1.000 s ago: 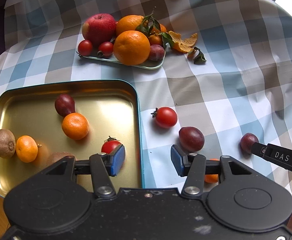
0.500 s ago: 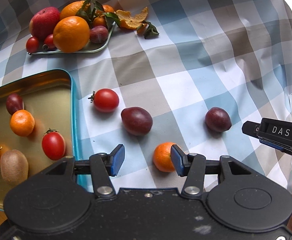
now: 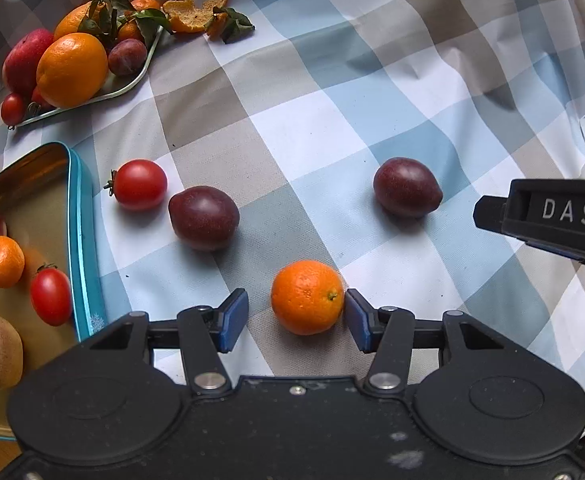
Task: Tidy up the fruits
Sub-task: 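Close the left gripper on a loose mandarin while the right closes on a passion fruit, then carry the mandarin over the tin tray with the left gripper while the right carries the passion fruit, then lower and open the left gripper to drop the mandarin while the right releases the passion fruit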
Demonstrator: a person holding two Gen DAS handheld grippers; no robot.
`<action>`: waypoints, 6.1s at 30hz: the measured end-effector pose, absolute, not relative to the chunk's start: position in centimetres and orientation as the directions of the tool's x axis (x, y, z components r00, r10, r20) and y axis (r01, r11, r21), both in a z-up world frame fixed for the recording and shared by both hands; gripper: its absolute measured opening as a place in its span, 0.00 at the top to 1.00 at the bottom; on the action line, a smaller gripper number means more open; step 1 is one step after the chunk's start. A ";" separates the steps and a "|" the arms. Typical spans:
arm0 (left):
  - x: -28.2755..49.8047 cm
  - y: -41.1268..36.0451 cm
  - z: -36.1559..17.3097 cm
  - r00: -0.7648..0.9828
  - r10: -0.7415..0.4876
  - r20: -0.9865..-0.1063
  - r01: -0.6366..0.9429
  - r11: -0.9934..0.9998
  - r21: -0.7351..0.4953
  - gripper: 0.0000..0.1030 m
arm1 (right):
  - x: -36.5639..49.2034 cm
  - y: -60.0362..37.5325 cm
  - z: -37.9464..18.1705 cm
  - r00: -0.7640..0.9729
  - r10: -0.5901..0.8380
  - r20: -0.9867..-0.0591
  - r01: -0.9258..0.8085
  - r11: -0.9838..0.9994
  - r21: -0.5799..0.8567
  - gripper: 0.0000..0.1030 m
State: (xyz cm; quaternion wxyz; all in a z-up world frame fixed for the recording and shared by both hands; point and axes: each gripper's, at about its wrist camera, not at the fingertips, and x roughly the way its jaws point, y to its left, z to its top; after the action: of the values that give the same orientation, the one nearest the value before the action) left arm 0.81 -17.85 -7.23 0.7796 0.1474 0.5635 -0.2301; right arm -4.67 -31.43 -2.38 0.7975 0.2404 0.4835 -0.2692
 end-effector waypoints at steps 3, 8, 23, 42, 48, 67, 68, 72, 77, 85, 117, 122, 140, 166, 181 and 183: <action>0.3 -18.3 -7.4 0.290 -0.182 -0.940 0.545 0.838 0.006 0.49 | -4.7 -31.4 -2.4 0.386 -0.199 -0.901 0.663 0.739 0.121 0.53; 0.1 -18.4 -7.2 0.268 -0.209 -0.940 0.568 0.823 -0.021 0.64 | -4.5 -31.1 -2.5 0.382 -0.194 -0.904 0.659 0.743 0.118 0.53; 2.2 -14.5 -3.4 0.403 -0.143 -0.904 0.427 0.903 0.047 0.64 | -1.3 -29.7 -2.6 0.389 -0.165 -0.906 0.620 0.775 0.125 0.53; 4.3 -9.6 -1.7 0.394 -0.176 -0.902 0.264 0.962 -0.073 0.64 | 2.5 -28.6 -4.4 0.361 -0.187 -0.914 0.590 0.805 0.068 0.51; 4.3 -9.1 -1.4 0.397 -0.186 -0.899 0.256 0.963 -0.086 0.64 | 2.9 -28.0 -4.7 0.343 -0.209 -0.916 0.585 0.810 0.035 0.50; 5.3 -3.8 -0.8 0.428 -0.139 -0.893 0.158 0.984 -0.077 0.64 | 1.3 -24.2 -2.7 0.366 -0.199 -0.909 0.557 0.829 0.043 0.52; 5.4 -3.4 -0.8 0.430 -0.133 -0.893 0.151 0.986 -0.074 0.64 | 1.3 -23.7 -2.3 0.379 -0.190 -0.906 0.551 0.833 0.056 0.52; 5.8 -1.4 -0.8 0.437 -0.104 -0.893 0.115 0.992 -0.059 0.64 | 1.6 -21.6 -0.9 0.430 -0.145 -0.891 0.512 0.852 0.109 0.52; 6.2 1.0 -0.7 0.439 -0.072 -0.895 0.060 0.997 -0.051 0.64 | 2.4 -18.7 0.8 0.486 -0.086 -0.870 0.444 0.881 0.160 0.52; 7.2 4.4 0.4 0.447 -0.011 -0.894 0.004 1.000 -0.010 0.64 | 2.9 -13.9 2.2 0.532 -0.010 -0.847 0.314 0.931 0.186 0.52; 13.6 10.1 -0.8 0.393 -0.014 -0.919 -0.077 0.996 -0.048 0.64 | 3.1 -8.0 0.4 0.461 0.080 -0.884 0.124 0.980 0.154 0.52; 13.7 9.9 -1.4 0.380 0.007 -0.925 -0.081 0.996 -0.026 0.64 | 2.9 -7.3 0.2 0.457 0.075 -0.886 0.098 0.986 0.134 0.52; 14.1 10.5 -2.0 0.346 0.014 -0.938 -0.123 0.992 -0.031 0.64 | 2.9 -6.9 0.6 0.459 0.087 -0.884 0.070 0.989 0.134 0.51; 13.8 9.9 -2.1 0.340 0.044 -0.939 -0.098 0.995 0.011 0.63 | 2.9 -6.8 -0.3 0.410 0.084 -0.908 0.098 0.986 0.135 0.52; 12.8 7.7 -2.2 0.346 0.133 -0.929 -0.018 0.991 0.135 0.63 | 3.8 -9.5 -0.1 0.395 0.054 -0.917 0.183 0.974 0.136 0.52; 12.8 7.4 -2.0 0.347 0.119 -0.930 -0.006 0.992 0.124 0.63 | 4.0 -10.6 0.0 0.399 0.036 -0.916 0.222 0.966 0.134 0.52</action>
State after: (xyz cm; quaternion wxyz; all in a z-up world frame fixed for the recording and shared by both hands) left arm 12.77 7.44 -2.05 0.8191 0.0495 0.5702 0.0379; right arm 4.00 -10.58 0.01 0.8278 0.1182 0.5455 -0.0564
